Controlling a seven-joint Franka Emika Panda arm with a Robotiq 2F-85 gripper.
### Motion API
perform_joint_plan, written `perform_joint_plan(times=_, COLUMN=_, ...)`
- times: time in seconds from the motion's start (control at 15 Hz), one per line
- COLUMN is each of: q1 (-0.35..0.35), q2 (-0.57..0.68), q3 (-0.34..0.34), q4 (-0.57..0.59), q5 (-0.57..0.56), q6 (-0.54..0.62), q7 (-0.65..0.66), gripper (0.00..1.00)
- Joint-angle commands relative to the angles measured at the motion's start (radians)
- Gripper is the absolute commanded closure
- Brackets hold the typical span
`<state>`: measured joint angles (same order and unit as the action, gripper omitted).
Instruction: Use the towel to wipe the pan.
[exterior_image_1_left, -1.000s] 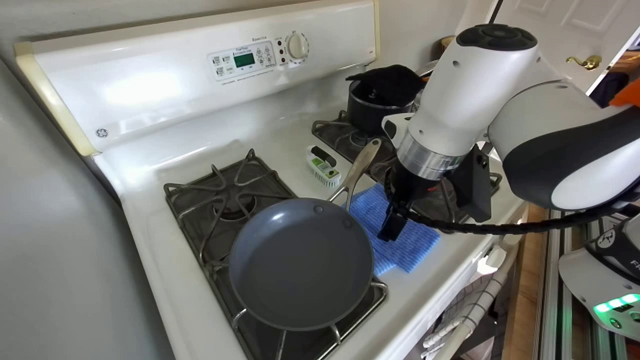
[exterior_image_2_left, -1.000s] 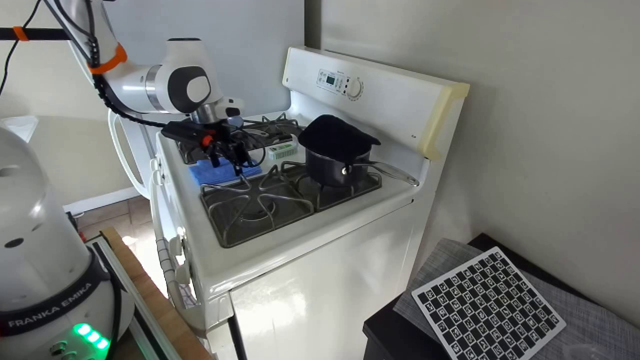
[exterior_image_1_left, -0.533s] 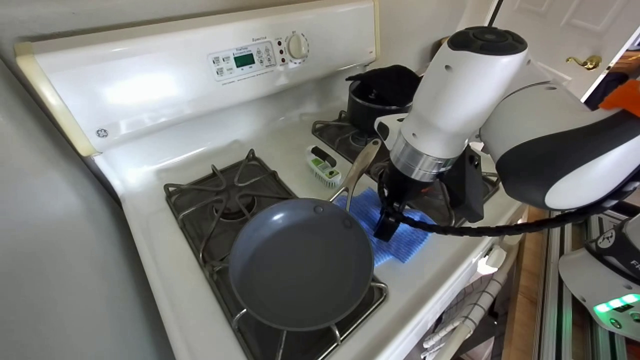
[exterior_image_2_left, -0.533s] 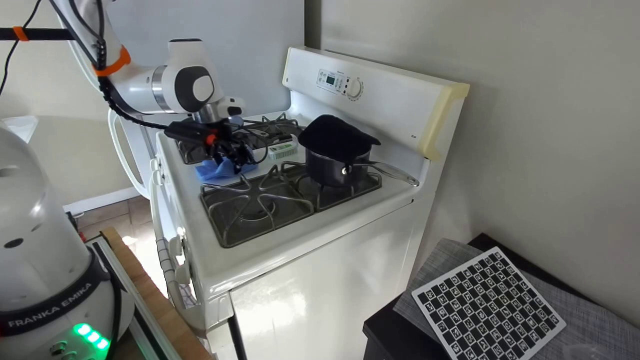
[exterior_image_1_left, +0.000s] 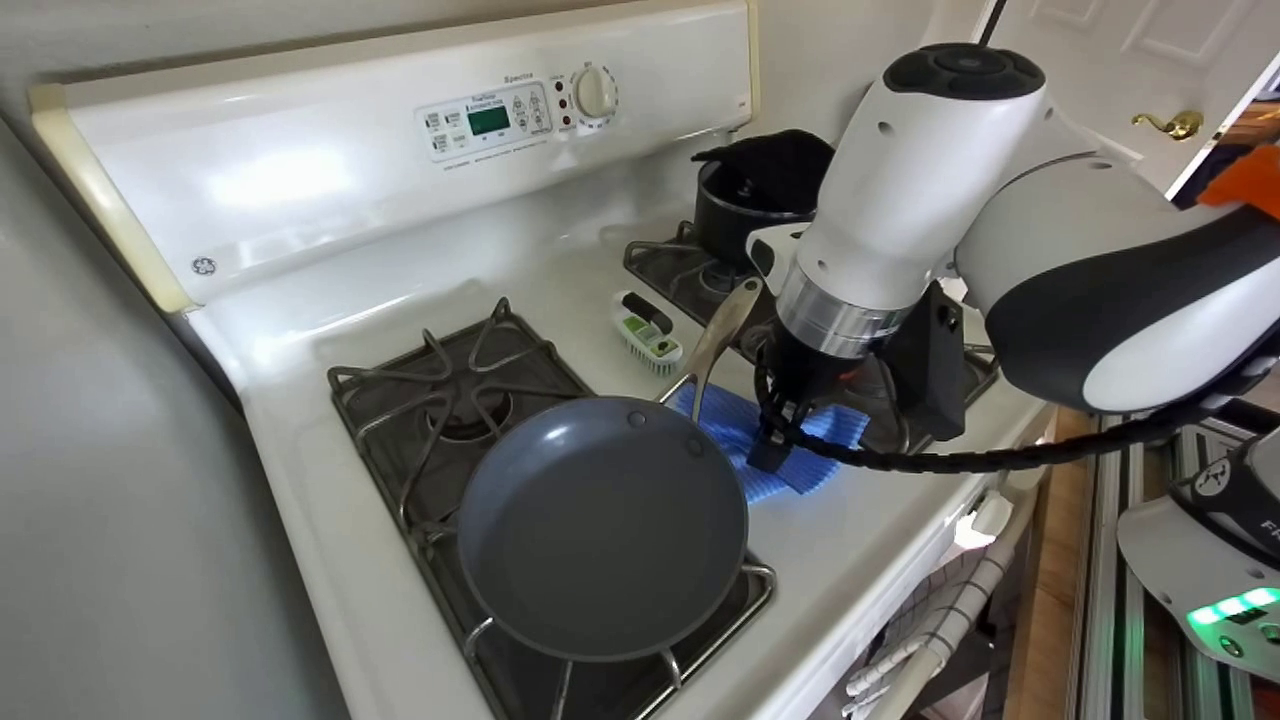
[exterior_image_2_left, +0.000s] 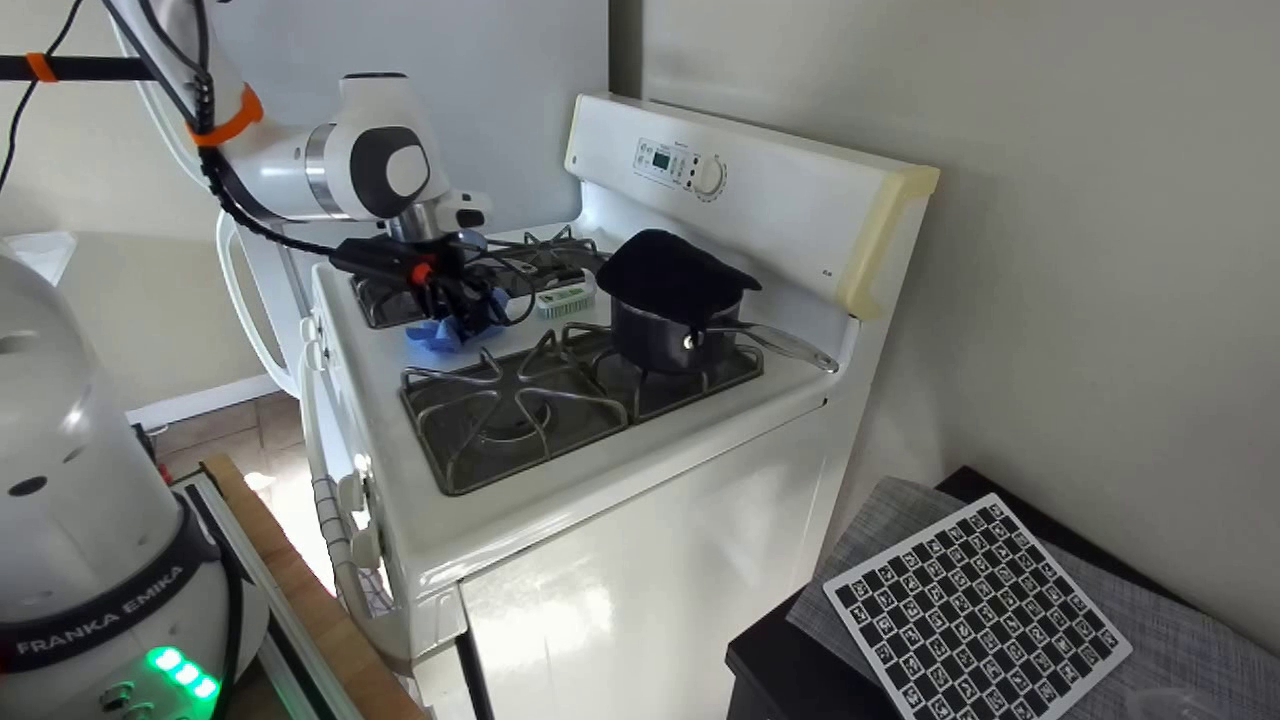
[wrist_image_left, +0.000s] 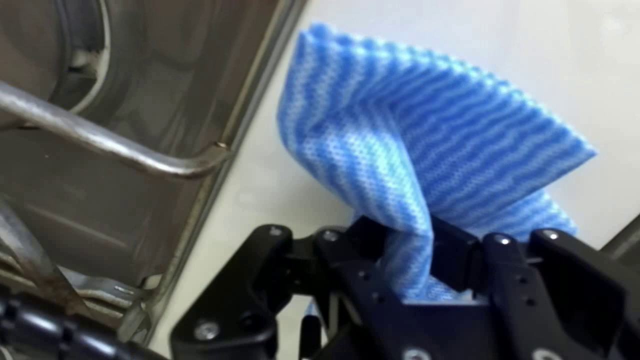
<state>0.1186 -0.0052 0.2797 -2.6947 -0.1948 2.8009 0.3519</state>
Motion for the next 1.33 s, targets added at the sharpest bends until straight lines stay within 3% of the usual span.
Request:
perform_joint_plan(times=0.0, q1=0.049, q2=-0.062, q3=-0.015, q4=0.001, q5=0.093, q6=-0.122, q7=-0.033, gripper=0.99)
perform_joint_plan(times=0.27, q1=0.079, q2=-0.154, q3=-0.006, q4=0.032, q5=0.127, q6=-0.263, q7=-0.050, gripper=0.99)
perform_joint_plan(times=0.67, q1=0.093, q2=-0.246, q3=0.018, q4=0.151, q5=0.079, q6=-0.349, q7=-0.041, gripper=0.99)
perform_joint_plan(times=1.27, q1=0.135, q2=-0.113, q3=0.044, q4=0.338, q5=0.115, q6=-0.259, q7=-0.093, gripper=0.99)
